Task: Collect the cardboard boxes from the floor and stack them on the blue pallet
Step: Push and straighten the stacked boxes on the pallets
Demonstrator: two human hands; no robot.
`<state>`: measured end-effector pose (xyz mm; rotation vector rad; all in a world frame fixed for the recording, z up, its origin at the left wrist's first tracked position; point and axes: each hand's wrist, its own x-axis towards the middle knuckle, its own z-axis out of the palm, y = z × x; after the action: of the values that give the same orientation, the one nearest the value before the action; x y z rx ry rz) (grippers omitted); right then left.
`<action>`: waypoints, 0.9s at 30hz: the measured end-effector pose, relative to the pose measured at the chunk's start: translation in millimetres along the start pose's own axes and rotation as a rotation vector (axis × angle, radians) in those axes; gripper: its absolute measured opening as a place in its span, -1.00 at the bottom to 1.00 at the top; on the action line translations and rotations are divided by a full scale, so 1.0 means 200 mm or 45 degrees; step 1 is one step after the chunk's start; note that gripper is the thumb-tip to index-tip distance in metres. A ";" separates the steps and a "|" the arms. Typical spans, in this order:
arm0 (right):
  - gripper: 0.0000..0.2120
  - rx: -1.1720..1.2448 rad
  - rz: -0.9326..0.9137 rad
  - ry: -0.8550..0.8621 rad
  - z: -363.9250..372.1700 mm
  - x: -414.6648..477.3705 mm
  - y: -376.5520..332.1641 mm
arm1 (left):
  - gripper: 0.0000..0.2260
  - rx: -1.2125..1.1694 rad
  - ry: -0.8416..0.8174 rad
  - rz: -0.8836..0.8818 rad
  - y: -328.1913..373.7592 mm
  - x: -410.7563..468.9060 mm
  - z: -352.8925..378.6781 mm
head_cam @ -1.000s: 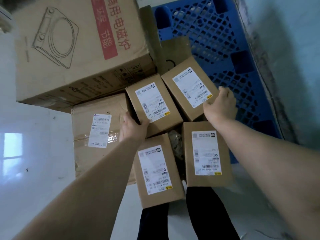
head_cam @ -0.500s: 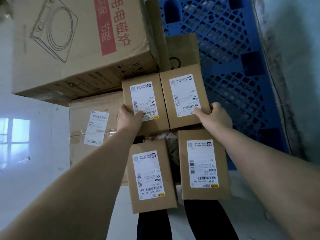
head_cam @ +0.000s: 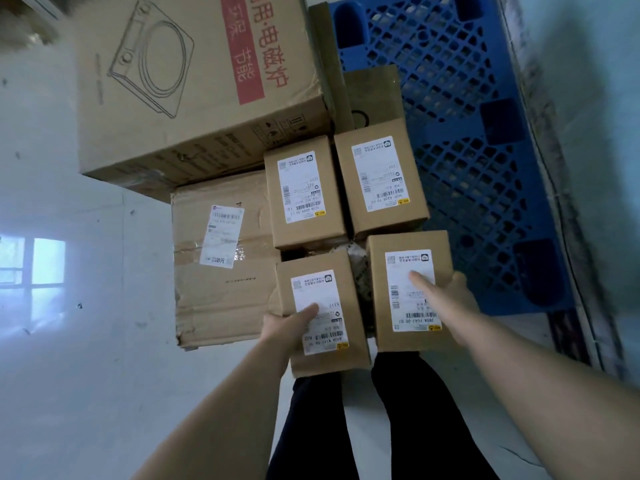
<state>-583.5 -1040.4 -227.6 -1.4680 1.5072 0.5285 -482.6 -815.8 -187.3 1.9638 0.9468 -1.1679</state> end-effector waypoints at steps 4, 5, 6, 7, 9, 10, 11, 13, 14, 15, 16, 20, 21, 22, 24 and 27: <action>-0.53 0.018 -0.144 -0.013 0.04 0.03 -0.01 | -0.57 0.012 -0.019 0.121 0.00 0.08 0.06; -0.52 0.028 -0.160 -0.004 0.05 0.03 -0.03 | -0.57 -0.006 0.021 0.158 0.02 0.09 0.08; -0.51 0.044 -0.166 0.012 0.06 0.03 -0.05 | -0.59 -0.027 0.044 0.175 0.03 0.09 0.08; -0.49 0.051 -0.165 0.027 0.07 0.03 -0.06 | -0.63 -0.049 0.059 0.181 0.04 0.11 0.09; -0.45 0.050 -0.159 0.035 0.08 0.05 -0.07 | -0.74 -0.070 0.086 0.199 0.05 0.14 0.11; -0.43 0.047 -0.158 0.033 0.09 0.06 -0.06 | -0.74 -0.067 0.105 0.209 0.05 0.15 0.12; -0.41 0.038 -0.157 0.034 0.09 0.06 -0.06 | -0.70 -0.062 0.125 0.211 0.05 0.16 0.12; -0.39 0.032 -0.152 0.027 0.09 0.07 -0.07 | -0.61 -0.037 0.168 0.215 0.05 0.15 0.13; -0.39 0.026 -0.145 0.022 0.08 0.08 -0.07 | -0.59 -0.025 0.192 0.227 0.05 0.15 0.13; -0.40 0.019 -0.138 0.011 0.08 0.08 -0.07 | -0.59 -0.016 0.213 0.234 0.05 0.15 0.13; -0.41 0.003 -0.130 0.009 0.07 0.08 -0.08 | -0.58 -0.015 0.224 0.248 0.06 0.15 0.13; -0.12 -0.132 -0.165 0.141 0.07 0.03 -0.11 | -0.54 -0.059 0.226 0.264 0.08 0.13 0.13; -0.07 -0.201 -0.213 0.198 0.08 0.01 -0.13 | -0.51 -0.072 0.238 0.267 0.09 0.13 0.12; -0.09 -0.270 -0.283 0.265 0.09 -0.02 -0.15 | -0.47 -0.079 0.259 0.279 0.10 0.12 0.10; -0.17 -0.375 -0.478 0.401 0.13 -0.09 -0.20 | -0.36 -0.059 0.299 0.323 0.14 0.13 0.06; -0.32 -0.429 -0.763 0.517 0.24 -0.23 -0.29 | -0.28 -0.055 0.316 0.409 0.18 0.19 -0.08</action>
<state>-520.2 -987.2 -195.4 -2.2853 1.2064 0.1199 -433.4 -812.5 -208.8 2.1618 0.7320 -0.7319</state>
